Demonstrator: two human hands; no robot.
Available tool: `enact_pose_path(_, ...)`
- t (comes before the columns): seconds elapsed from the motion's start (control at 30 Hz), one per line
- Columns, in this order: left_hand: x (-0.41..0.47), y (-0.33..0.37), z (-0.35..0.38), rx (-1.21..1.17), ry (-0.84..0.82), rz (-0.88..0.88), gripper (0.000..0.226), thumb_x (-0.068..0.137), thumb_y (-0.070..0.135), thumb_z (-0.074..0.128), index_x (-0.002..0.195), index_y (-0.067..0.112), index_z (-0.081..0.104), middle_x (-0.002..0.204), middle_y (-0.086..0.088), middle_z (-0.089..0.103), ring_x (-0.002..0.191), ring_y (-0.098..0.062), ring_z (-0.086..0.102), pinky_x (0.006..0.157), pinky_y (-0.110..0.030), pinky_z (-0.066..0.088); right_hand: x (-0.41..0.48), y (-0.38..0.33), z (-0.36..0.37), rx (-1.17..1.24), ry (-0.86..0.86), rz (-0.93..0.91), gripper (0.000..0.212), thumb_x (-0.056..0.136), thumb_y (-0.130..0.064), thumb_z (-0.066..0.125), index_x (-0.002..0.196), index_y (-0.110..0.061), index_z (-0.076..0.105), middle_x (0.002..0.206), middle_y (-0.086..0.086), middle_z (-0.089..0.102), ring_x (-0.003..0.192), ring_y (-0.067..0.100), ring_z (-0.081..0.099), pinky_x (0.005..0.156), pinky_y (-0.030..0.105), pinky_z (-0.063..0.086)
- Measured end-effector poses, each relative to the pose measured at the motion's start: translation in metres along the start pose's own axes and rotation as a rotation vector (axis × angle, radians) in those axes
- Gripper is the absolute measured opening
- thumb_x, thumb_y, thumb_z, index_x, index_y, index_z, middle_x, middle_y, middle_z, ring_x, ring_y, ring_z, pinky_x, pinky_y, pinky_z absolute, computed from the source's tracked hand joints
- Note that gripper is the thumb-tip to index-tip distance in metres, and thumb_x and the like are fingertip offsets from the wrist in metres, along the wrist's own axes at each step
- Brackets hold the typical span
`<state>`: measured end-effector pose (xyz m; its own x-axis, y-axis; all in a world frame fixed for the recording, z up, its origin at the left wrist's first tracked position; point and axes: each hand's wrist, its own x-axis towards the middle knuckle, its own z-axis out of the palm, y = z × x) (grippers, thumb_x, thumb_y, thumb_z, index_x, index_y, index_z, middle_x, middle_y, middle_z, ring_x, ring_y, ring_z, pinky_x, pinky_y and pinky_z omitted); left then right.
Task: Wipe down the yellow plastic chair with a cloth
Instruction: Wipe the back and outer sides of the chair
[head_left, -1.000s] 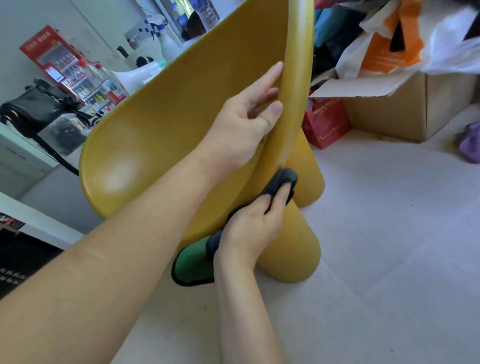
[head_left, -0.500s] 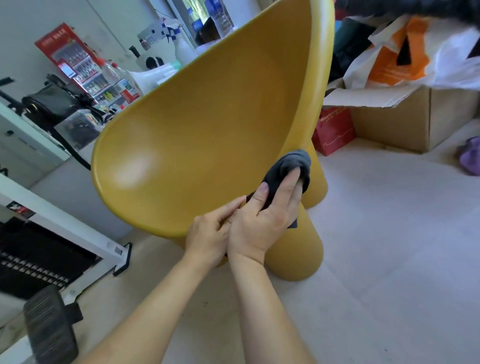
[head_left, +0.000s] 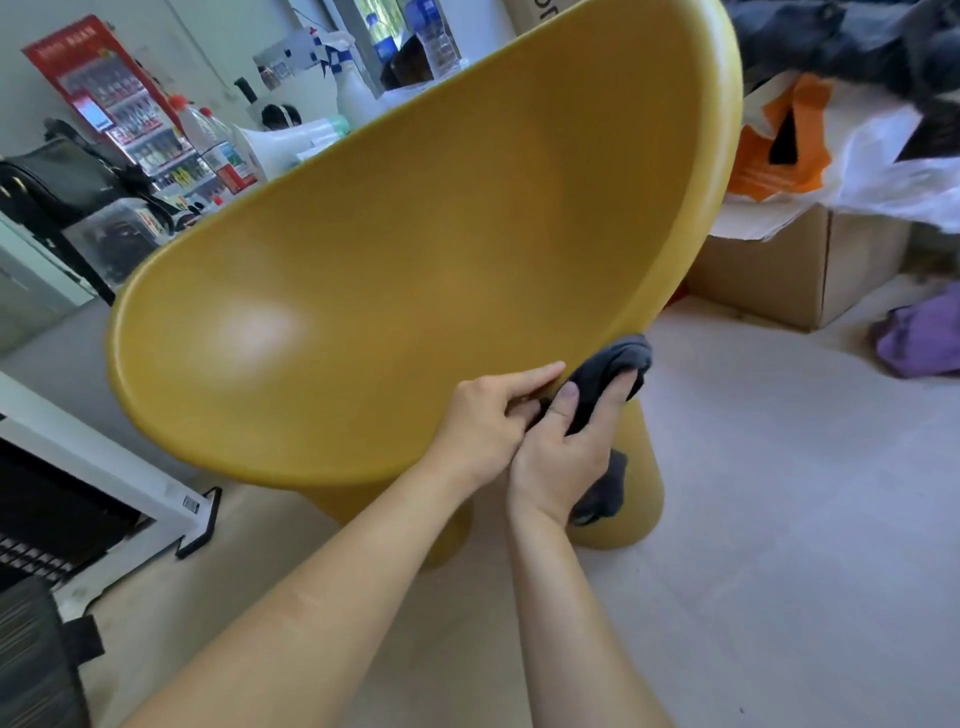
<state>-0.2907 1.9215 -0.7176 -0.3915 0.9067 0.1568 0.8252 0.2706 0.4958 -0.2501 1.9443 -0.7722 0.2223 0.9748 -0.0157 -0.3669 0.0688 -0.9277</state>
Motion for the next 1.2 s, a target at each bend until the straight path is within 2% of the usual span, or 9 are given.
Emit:
enact_pose_path(0.17,-0.015,-0.028,-0.011,0.194,-0.045,-0.065,0.039,0.089,0.024,0.064,0.127,0.03,0.06,0.123,0.01,0.064,0.115,0.001,0.055,0.087,-0.008,0.04,0.031,-0.007,-0.007,-0.048,-0.033,0.066,0.066,0.094,-0.016,0.057,0.151,-0.021,0.024,0.15,-0.004,0.038,0.139,0.013,0.034,0.106,0.015,0.022)
enact_pose_path(0.27,-0.03,-0.047,-0.005,0.246,0.051,-0.065,0.037,0.091,0.023,0.062,0.127,0.027,0.06,0.131,0.011,0.058,0.122,-0.001,0.051,0.096,-0.002,0.03,0.081,-0.024,-0.011,-0.086,-0.002,-0.067,0.063,0.092,-0.014,0.057,0.149,-0.021,0.032,0.149,-0.002,0.042,0.137,0.013,0.038,0.105,0.013,0.023)
enact_pose_path(0.4,-0.02,-0.051,0.004,0.155,0.193,-0.103,0.03,0.086,0.015,0.068,0.113,0.027,0.07,0.116,0.007,0.068,0.111,-0.001,0.059,0.083,0.007,0.031,0.086,-0.015,0.004,-0.082,0.075,-0.207,0.053,0.093,-0.013,0.056,0.144,-0.016,0.041,0.145,0.008,0.045,0.135,0.02,0.039,0.102,0.003,0.019)
enact_pose_path(0.53,-0.017,-0.053,0.002,0.096,0.2,-0.126,0.029,0.083,0.011,0.069,0.106,0.027,0.073,0.106,0.005,0.072,0.104,-0.004,0.065,0.088,-0.015,0.047,-0.002,0.023,0.021,-0.171,0.087,-0.157,0.053,0.088,-0.013,0.061,0.138,-0.018,0.045,0.134,0.017,0.049,0.123,0.028,0.044,0.104,0.032,0.034)
enact_pose_path(0.73,-0.029,-0.071,-0.025,0.204,0.053,-0.095,0.04,0.087,-0.003,0.053,0.112,0.022,0.071,0.123,0.001,0.066,0.118,-0.012,0.058,0.095,-0.006,0.033,-0.047,0.024,0.016,-0.039,-0.09,0.18,0.053,0.087,-0.003,0.063,0.134,-0.01,0.041,0.112,-0.001,0.037,0.108,0.018,0.044,0.088,0.013,0.028)
enact_pose_path(0.83,-0.057,-0.1,-0.042,0.353,0.121,-0.199,0.032,0.088,0.012,0.064,0.117,0.025,0.069,0.129,0.003,0.062,0.122,-0.016,0.054,0.101,-0.018,0.033,-0.007,0.005,0.0,-0.061,-0.029,0.141,0.05,0.084,-0.003,0.065,0.13,-0.012,0.047,0.115,0.002,0.044,0.11,0.017,0.047,0.088,0.008,0.028)
enact_pose_path(0.9,-0.068,-0.113,-0.043,0.325,0.15,-0.219,0.035,0.086,0.016,0.067,0.12,0.026,0.067,0.13,0.003,0.061,0.124,-0.013,0.054,0.102,-0.015,0.03,0.018,-0.003,-0.004,-0.051,0.03,0.077,0.05,0.089,-0.008,0.061,0.136,-0.016,0.045,0.125,0.001,0.048,0.116,0.013,0.046,0.092,0.007,0.028)
enact_pose_path(1.03,-0.067,-0.12,-0.036,0.258,0.24,-0.231,0.031,0.087,0.017,0.066,0.116,0.027,0.069,0.127,0.004,0.063,0.121,-0.011,0.056,0.1,-0.017,0.034,-0.009,0.007,0.01,-0.125,0.024,0.001,0.05,0.092,-0.007,0.056,0.14,-0.015,0.042,0.13,0.015,0.049,0.121,0.026,0.047,0.091,0.011,0.026)
enact_pose_path(1.2,-0.073,-0.117,-0.037,0.213,0.088,-0.249,0.043,0.091,0.013,0.059,0.133,0.023,0.054,0.145,0.0,0.047,0.138,-0.012,0.036,0.11,-0.018,0.021,-0.104,0.033,0.017,-0.173,-0.337,0.188,0.049,0.09,-0.001,0.057,0.134,-0.012,0.04,0.129,0.013,0.053,0.117,0.026,0.051,0.09,0.016,0.033)
